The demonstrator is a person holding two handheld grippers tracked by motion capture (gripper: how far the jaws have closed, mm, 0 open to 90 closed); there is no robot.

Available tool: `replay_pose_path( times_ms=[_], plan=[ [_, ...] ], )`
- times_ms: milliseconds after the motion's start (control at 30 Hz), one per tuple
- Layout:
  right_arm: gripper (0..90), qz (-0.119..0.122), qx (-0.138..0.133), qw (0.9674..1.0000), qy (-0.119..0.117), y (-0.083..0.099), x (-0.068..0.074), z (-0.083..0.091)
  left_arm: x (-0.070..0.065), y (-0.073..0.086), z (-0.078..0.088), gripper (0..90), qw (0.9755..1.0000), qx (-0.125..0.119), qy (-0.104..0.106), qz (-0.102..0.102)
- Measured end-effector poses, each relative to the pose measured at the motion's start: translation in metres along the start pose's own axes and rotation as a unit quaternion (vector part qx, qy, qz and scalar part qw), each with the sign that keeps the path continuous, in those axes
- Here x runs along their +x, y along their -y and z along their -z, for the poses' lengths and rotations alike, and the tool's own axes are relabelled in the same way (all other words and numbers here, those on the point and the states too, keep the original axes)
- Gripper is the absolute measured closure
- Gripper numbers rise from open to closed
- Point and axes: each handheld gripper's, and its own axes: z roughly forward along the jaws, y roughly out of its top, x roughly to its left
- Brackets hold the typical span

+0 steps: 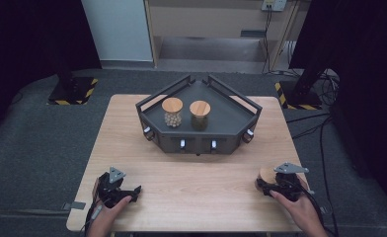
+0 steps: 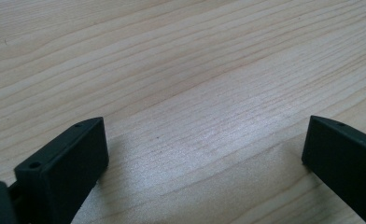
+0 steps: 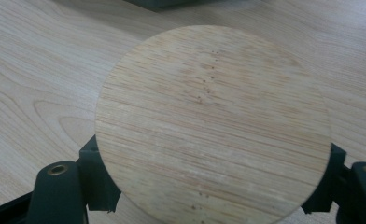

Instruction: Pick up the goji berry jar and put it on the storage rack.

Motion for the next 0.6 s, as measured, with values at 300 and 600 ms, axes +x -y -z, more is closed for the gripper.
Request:
replay_pose_path(
  times_ms=[300,600],
  plan=[
    [25.9,0.001,-0.004,1.0000,-0.003,-0.006,0.002,0.008,0.000,0.000,0.000,0.0,1.0000,0.000,0.000,0.000],
    [25.9,0.006,-0.005,1.0000,-0.004,-0.014,0.005,0.015,0.000,0.000,0.000,0.0,1.0000,0.000,0.000,0.000]
  ],
)
